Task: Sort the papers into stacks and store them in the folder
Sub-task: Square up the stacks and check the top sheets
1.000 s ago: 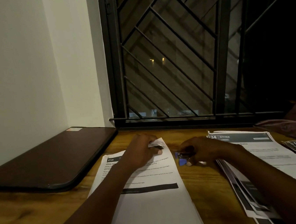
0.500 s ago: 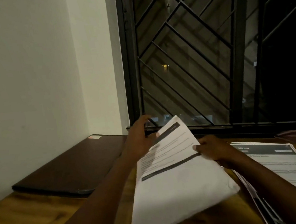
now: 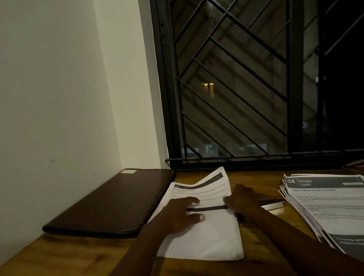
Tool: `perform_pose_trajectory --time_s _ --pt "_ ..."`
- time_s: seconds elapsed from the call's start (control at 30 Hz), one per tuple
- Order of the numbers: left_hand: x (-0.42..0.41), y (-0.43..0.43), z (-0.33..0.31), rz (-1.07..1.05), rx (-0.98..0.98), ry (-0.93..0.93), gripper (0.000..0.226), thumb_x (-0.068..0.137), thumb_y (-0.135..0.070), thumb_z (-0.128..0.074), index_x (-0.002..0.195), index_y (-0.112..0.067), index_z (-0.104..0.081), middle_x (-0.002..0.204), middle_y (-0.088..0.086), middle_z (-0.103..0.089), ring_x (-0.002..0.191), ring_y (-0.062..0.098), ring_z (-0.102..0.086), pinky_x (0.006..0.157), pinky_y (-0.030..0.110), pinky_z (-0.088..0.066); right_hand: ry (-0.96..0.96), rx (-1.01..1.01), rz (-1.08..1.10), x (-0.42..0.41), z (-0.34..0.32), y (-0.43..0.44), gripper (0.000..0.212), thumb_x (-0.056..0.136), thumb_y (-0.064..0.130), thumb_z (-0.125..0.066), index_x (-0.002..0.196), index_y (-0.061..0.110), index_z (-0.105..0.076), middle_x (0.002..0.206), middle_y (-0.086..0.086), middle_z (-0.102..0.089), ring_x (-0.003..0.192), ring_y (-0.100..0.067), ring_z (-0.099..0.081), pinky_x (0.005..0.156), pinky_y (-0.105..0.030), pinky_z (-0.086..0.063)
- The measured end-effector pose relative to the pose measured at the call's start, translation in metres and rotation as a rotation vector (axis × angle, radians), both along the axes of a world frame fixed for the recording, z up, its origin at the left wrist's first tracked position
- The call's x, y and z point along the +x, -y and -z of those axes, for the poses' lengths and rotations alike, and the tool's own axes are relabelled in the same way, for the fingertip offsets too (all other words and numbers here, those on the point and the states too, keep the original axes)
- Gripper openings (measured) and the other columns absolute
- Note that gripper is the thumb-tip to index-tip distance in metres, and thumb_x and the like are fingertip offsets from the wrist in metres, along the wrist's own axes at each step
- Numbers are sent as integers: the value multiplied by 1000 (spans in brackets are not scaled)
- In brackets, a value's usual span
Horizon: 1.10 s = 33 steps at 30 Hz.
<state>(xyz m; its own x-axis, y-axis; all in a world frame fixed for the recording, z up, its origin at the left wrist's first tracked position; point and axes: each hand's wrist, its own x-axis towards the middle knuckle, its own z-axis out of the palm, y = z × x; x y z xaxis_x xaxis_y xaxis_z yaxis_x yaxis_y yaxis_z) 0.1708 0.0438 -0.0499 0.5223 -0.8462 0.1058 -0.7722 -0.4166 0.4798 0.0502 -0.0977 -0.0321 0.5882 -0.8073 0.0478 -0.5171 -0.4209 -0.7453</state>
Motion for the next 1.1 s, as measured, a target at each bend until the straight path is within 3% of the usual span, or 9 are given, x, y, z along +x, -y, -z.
perform_pose_trajectory --time_s 0.1,0.23,0.33,0.57,0.7,0.83,0.93,1.0,1.1 --pt "0 3 9 -11 -16 10 58 90 -50 -60 142 -28 -46 150 -4 -42 136 14 -40 111 27 -30 29 -74 24 -3 -3 0 21 91 14 -62 109 6 -56 123 -12 -60 103 -24 -63 47 -12 -36" --pt "-3 2 15 -23 -62 29 52 92 -49 -59 138 -27 -51 146 -5 -47 135 12 -40 111 28 -30 -31 -200 -37 -11 -2 -3 38 91 14 -62 126 8 -51 132 -8 -56 114 -22 -59 73 -17 -48" --pt "-7 3 16 -20 -86 60 47 93 -46 -58 134 -25 -55 142 -5 -52 131 11 -44 105 22 -30 -23 -214 -88 -16 3 -4 40 90 11 -62 129 8 -53 133 -8 -55 116 -21 -58 72 -14 -44" --pt "-29 21 -9 -33 -84 74 50 86 -47 -67 132 -30 -55 142 -1 -52 129 18 -47 105 30 -37 294 -134 -77 -58 -20 33 14 87 3 -60 95 13 -65 90 -1 -65 73 -12 -59 51 -11 -41" --pt "-78 58 -19 42 -279 53 47 87 -32 -71 131 -24 -56 126 -5 -58 117 13 -53 86 9 -37 373 -216 -11 -119 -30 76 19 87 5 -58 98 16 -69 92 6 -64 79 -2 -58 63 -6 -40" --pt "-132 104 -26 73 -442 -260 45 87 -26 -72 129 -26 -55 115 -12 -50 106 9 -53 72 10 -45 327 -242 111 -182 -26 131 16 88 7 -60 97 17 -70 97 0 -67 84 -11 -59 76 -23 -47" --pt "-159 139 -19 44 -549 -638 42 76 -30 -81 114 -27 -63 123 -2 -59 105 21 -64 81 36 -60 204 -278 188 -220 -16 167 17 88 8 -56 93 18 -70 95 0 -63 93 -21 -60 77 -22 -37" --pt "-171 151 -14 -25 -572 -685 34 81 -27 -77 113 -25 -64 122 4 -63 106 28 -65 88 44 -57 151 -296 210 -237 -7 185 14 86 7 -57 86 16 -68 92 -3 -63 95 -25 -61 75 -22 -34" --pt "-183 170 -11 -110 -647 -736 16 88 -22 -71 103 -21 -65 105 8 -70 95 27 -67 76 35 -54 81 -318 216 -248 2 200 9 82 7 -62 86 15 -65 89 1 -58 94 -19 -58 76 -20 -33"
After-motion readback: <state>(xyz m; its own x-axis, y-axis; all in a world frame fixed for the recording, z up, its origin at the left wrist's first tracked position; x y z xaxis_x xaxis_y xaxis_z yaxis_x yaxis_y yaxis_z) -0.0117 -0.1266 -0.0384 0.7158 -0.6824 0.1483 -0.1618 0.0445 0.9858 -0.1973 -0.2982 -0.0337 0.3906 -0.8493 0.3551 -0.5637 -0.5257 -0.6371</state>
